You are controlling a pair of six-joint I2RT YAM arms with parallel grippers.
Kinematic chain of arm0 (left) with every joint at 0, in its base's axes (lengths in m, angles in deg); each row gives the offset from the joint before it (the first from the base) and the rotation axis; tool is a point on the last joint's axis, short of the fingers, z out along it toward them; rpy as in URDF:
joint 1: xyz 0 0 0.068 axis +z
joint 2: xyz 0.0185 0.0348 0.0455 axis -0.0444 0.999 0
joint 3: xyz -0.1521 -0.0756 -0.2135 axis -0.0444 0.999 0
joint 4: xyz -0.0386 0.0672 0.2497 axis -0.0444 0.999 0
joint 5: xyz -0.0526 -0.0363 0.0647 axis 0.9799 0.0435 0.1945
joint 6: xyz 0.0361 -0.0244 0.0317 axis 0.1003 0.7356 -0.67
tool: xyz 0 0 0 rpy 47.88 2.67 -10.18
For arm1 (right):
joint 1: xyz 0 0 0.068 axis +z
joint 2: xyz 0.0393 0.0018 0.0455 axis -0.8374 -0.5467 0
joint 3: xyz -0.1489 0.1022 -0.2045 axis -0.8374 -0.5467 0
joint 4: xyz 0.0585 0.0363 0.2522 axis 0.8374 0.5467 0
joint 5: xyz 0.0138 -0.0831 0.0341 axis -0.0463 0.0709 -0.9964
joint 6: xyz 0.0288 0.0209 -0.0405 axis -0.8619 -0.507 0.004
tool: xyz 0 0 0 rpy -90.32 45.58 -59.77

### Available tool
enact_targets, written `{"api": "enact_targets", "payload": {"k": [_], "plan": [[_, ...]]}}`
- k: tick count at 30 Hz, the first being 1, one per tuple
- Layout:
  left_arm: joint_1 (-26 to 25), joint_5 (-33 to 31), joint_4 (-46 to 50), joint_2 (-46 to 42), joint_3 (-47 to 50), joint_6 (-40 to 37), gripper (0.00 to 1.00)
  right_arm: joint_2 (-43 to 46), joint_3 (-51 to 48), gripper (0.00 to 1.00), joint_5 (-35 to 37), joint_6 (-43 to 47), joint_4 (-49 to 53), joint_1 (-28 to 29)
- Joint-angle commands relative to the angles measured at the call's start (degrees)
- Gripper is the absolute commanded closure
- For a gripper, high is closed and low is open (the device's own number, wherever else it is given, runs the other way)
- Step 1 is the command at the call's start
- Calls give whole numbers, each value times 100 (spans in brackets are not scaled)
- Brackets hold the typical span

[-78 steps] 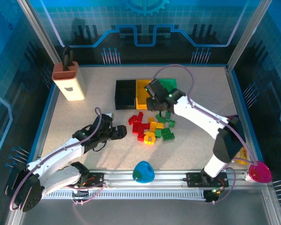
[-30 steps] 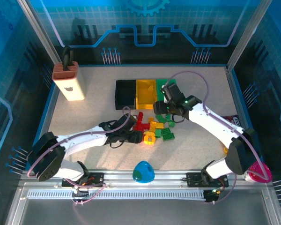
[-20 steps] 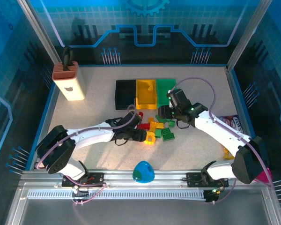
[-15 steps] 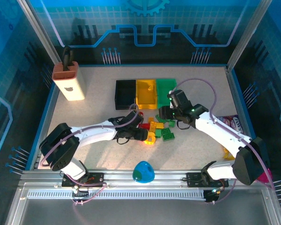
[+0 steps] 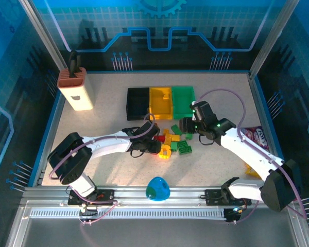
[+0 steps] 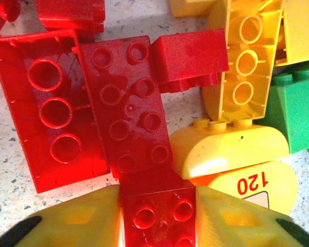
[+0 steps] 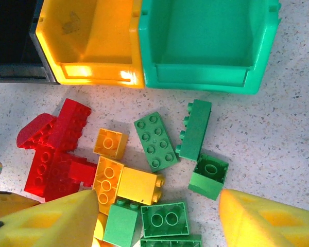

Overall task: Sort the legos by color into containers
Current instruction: Pick up the lego from the middle-left of the table.

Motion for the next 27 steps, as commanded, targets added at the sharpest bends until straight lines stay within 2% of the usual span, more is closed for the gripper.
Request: {"api": "enact_targets", "payload": {"k": [1,13,16,22,27], "plan": [[-43,-34,214,-69,13,-76,68,133,-95,36,-40,-110,-52,-66],[-35,-689,964,-1023,-92,-201,71,259,-280,38,-144,-239,-116,-57],[97,-864,1060,-1183,-261,-318,71,319,-280,38,-164,-265,-125,-23],[897,-836,999,-1284,-903,-684,71,417,-495,38,-186,-309,-66,62],[1696,-698,978,-900,-1672,-965,71,479,-622,38,-161,-411,-59,231]]}}
